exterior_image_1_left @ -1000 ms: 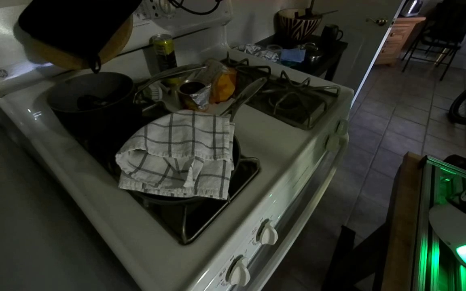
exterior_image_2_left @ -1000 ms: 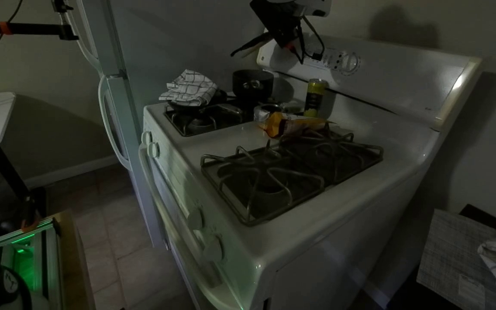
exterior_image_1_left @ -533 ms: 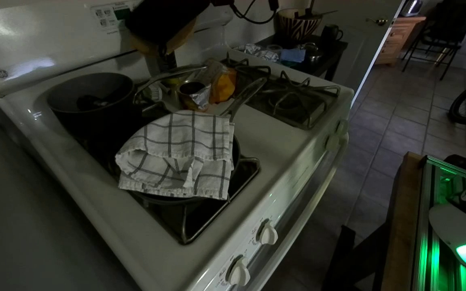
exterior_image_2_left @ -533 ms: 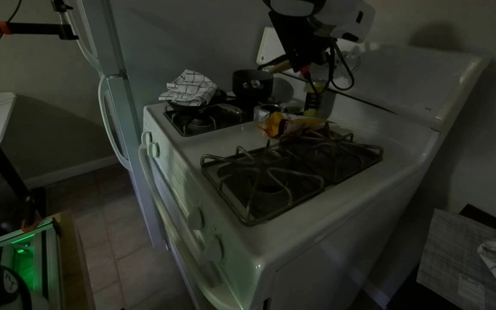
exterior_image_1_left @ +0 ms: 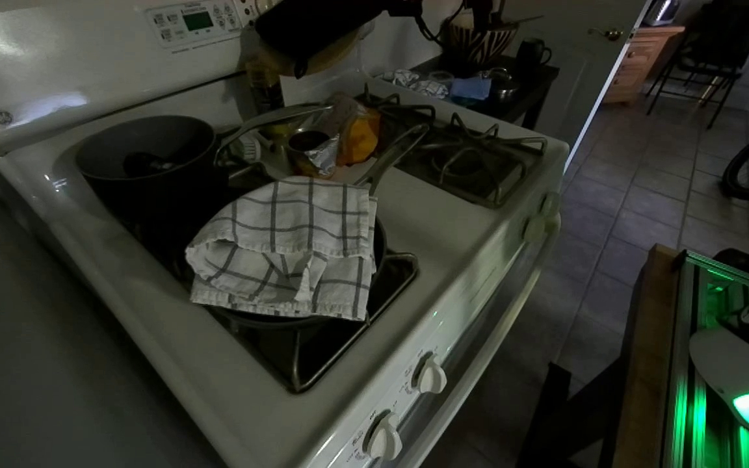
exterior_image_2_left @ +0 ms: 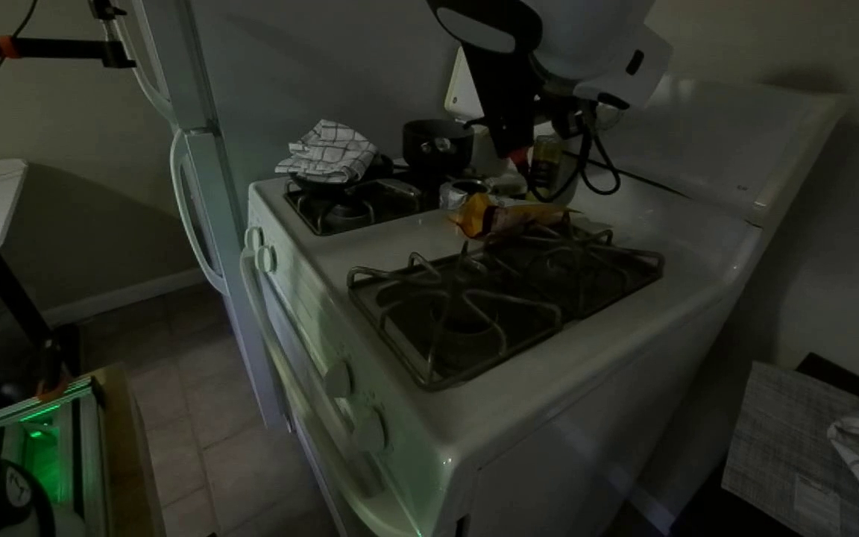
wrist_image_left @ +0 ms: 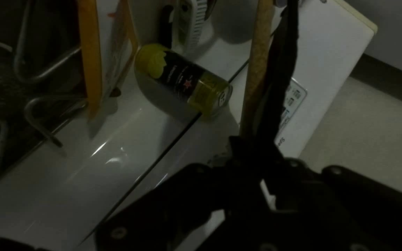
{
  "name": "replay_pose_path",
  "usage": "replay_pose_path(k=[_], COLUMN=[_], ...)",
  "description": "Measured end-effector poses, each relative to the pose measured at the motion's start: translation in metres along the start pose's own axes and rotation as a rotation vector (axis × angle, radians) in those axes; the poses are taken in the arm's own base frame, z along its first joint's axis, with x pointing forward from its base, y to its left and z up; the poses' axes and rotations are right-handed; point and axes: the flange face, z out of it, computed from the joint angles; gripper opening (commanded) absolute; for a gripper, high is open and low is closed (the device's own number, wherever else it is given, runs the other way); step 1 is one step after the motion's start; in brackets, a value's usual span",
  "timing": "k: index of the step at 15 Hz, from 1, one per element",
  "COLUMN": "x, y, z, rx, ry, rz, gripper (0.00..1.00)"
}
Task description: Remove the wooden coaster from the pot and move it to the right.
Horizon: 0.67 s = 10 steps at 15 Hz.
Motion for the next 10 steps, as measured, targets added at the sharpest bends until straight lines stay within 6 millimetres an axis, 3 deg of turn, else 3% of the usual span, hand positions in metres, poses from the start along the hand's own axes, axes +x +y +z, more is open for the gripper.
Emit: replay_pose_path(k=[2,7,10], x=[0.011,0.036,0.033], y=[0.015,0.076,0.106], z=[-0.016,-0.074,-0.081], rx=[-0.028,-0.121,-0.185], ry=[0.041,0.168,0.152], rz=[0.042,0.226,0.289], gripper=[0.04,0.04,0.04])
